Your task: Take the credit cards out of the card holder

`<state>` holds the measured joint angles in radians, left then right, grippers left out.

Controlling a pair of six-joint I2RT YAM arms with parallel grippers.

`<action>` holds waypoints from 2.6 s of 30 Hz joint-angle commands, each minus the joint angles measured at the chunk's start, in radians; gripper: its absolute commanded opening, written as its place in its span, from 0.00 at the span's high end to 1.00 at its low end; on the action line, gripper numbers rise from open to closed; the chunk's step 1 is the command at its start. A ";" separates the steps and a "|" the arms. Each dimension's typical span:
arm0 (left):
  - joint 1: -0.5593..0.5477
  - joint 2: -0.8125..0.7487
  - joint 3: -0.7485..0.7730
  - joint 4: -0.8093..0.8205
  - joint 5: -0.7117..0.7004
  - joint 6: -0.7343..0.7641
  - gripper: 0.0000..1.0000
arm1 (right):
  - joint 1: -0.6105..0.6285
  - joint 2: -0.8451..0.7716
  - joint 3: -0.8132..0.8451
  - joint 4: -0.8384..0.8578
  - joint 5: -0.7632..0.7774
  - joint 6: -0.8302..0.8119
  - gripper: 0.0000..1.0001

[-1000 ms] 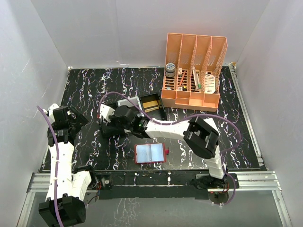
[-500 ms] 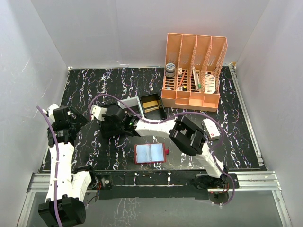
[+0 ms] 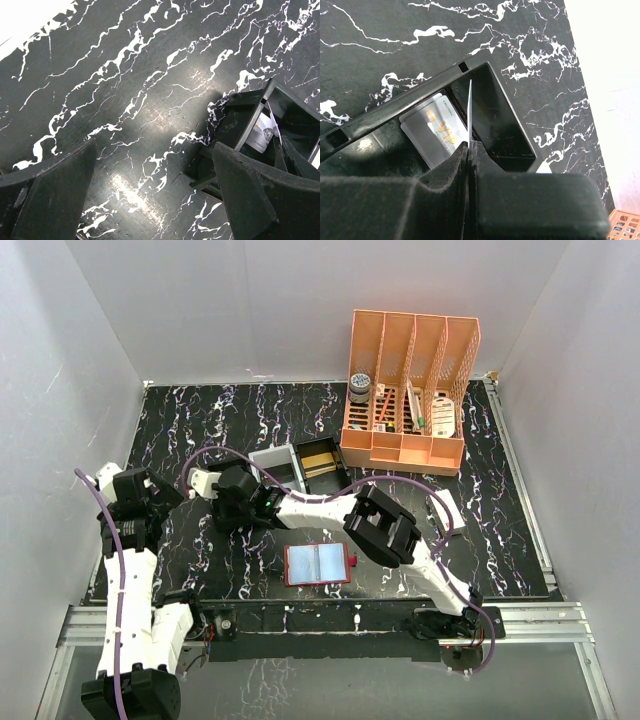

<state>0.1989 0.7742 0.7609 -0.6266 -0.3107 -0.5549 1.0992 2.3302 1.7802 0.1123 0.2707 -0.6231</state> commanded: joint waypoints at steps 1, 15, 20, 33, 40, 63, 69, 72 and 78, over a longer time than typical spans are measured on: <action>-0.012 -0.037 0.035 -0.046 -0.096 -0.027 0.01 | 0.001 0.028 0.066 0.060 0.036 -0.042 1.00; -0.016 -0.044 0.047 -0.073 -0.143 -0.055 0.01 | -0.001 0.049 0.044 0.042 -0.018 -0.103 0.85; -0.016 -0.044 0.043 -0.068 -0.137 -0.053 0.01 | -0.001 0.048 0.040 0.025 -0.043 -0.104 0.80; -0.016 -0.038 0.037 -0.056 -0.119 -0.045 0.01 | -0.008 0.050 0.034 -0.014 -0.077 -0.110 0.57; -0.016 -0.040 0.034 -0.053 -0.116 -0.043 0.01 | -0.019 0.035 0.049 -0.030 -0.116 -0.057 0.53; -0.016 -0.037 0.033 -0.054 -0.118 -0.044 0.01 | -0.030 0.021 0.262 -0.402 -0.080 0.854 0.93; -0.016 -0.033 0.034 -0.054 -0.117 -0.043 0.01 | -0.030 0.117 0.402 -0.537 -0.077 0.913 0.93; -0.016 -0.029 0.034 -0.052 -0.111 -0.042 0.01 | -0.031 0.150 0.447 -0.578 -0.067 0.928 0.93; -0.016 -0.032 0.035 -0.054 -0.117 -0.044 0.01 | -0.030 0.166 0.435 -0.604 -0.048 0.939 0.90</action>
<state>0.1860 0.7475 0.7727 -0.6819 -0.4141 -0.6025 1.0714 2.4943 2.1700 -0.4690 0.1848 0.2863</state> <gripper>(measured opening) 0.985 0.095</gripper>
